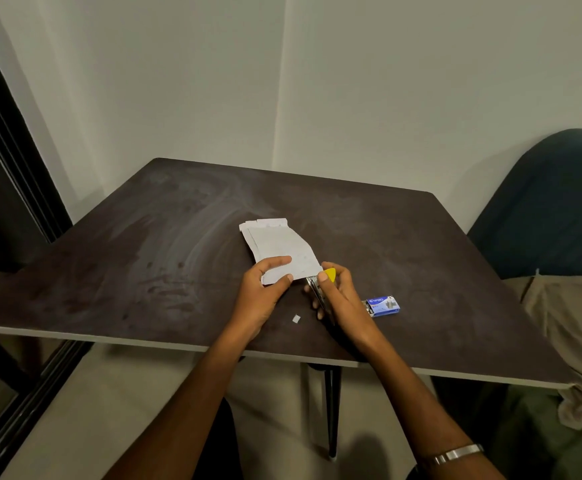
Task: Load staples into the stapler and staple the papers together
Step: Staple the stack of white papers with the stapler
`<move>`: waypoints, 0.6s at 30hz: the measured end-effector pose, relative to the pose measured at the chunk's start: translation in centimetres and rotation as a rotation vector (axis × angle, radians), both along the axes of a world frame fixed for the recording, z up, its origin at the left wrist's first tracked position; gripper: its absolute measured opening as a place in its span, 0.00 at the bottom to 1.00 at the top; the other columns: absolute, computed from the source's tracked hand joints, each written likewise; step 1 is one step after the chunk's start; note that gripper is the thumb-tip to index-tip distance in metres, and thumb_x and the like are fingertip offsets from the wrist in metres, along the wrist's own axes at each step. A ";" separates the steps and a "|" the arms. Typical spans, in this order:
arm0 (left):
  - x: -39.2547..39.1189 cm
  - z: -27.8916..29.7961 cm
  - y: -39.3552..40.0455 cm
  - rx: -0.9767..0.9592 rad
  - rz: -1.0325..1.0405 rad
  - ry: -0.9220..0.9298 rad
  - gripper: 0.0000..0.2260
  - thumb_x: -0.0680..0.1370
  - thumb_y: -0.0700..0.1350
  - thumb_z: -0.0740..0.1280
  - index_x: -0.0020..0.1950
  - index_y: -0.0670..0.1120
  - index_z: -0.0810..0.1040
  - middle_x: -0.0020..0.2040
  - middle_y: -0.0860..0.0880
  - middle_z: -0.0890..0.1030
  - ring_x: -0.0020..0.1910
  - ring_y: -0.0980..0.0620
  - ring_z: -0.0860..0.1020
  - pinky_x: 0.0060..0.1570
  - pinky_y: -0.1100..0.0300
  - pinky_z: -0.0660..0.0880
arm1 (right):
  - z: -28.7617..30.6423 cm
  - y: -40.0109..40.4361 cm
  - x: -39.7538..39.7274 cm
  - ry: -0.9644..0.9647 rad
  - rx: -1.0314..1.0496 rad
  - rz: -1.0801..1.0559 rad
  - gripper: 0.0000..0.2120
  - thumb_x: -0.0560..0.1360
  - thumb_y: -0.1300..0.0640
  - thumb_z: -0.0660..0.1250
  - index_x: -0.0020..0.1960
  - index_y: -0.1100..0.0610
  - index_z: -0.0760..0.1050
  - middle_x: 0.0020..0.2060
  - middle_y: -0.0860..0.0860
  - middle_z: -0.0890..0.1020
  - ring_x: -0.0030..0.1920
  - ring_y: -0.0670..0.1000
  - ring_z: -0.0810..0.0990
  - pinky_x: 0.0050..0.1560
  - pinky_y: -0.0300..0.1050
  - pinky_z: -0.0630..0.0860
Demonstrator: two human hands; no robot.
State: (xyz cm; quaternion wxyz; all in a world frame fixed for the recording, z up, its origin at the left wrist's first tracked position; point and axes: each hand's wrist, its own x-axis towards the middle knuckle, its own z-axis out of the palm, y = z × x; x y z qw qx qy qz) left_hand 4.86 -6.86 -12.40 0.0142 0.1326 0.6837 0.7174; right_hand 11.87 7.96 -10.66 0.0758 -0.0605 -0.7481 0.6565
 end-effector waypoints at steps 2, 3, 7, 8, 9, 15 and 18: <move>-0.1 -0.1 0.1 -0.030 0.016 -0.001 0.13 0.74 0.40 0.70 0.57 0.51 0.80 0.60 0.56 0.79 0.62 0.56 0.76 0.62 0.57 0.75 | -0.1 -0.1 0.3 -0.014 0.094 -0.028 0.20 0.78 0.42 0.61 0.66 0.47 0.63 0.49 0.54 0.82 0.40 0.46 0.78 0.40 0.42 0.78; -0.1 -0.1 0.0 -0.044 0.028 0.000 0.14 0.74 0.40 0.70 0.58 0.51 0.80 0.60 0.55 0.79 0.63 0.54 0.75 0.61 0.59 0.75 | -0.1 -0.1 0.5 -0.022 0.153 -0.044 0.20 0.78 0.44 0.62 0.67 0.46 0.63 0.49 0.52 0.81 0.41 0.45 0.79 0.42 0.41 0.79; -0.4 -0.1 0.0 -0.078 0.091 -0.030 0.17 0.73 0.40 0.71 0.61 0.49 0.76 0.65 0.50 0.75 0.64 0.52 0.73 0.64 0.54 0.74 | 0.2 -0.2 1.3 -0.004 0.389 -0.079 0.22 0.77 0.49 0.66 0.68 0.49 0.65 0.54 0.45 0.79 0.53 0.44 0.79 0.52 0.37 0.75; -0.5 -0.1 0.0 -0.110 0.107 -0.032 0.18 0.73 0.40 0.72 0.61 0.49 0.76 0.66 0.49 0.74 0.62 0.52 0.73 0.64 0.54 0.73 | 0.3 -0.2 1.5 0.004 0.452 -0.092 0.22 0.77 0.52 0.67 0.68 0.50 0.65 0.56 0.47 0.79 0.55 0.45 0.78 0.54 0.37 0.74; -0.6 -0.1 0.1 -0.157 0.120 -0.023 0.18 0.72 0.40 0.73 0.61 0.49 0.75 0.66 0.47 0.73 0.60 0.53 0.73 0.62 0.56 0.73 | 0.3 -0.1 1.6 0.007 0.518 -0.106 0.23 0.76 0.54 0.68 0.69 0.51 0.66 0.59 0.48 0.78 0.58 0.47 0.77 0.56 0.38 0.72; -1.0 0.3 0.5 -0.432 0.100 0.018 0.15 0.74 0.38 0.69 0.61 0.43 0.77 0.64 0.43 0.71 0.63 0.47 0.73 0.60 0.65 0.66 | 1.4 0.3 1.7 -0.152 0.793 -0.007 0.38 0.69 0.53 0.76 0.73 0.55 0.61 0.68 0.54 0.70 0.68 0.54 0.69 0.66 0.44 0.66; -1.0 0.8 0.5 -0.508 0.082 0.006 0.12 0.77 0.36 0.63 0.60 0.42 0.79 0.64 0.42 0.71 0.64 0.45 0.73 0.64 0.60 0.66 | 1.9 0.2 1.8 -0.207 0.854 0.081 0.38 0.69 0.52 0.76 0.73 0.56 0.61 0.69 0.55 0.68 0.68 0.55 0.68 0.66 0.46 0.66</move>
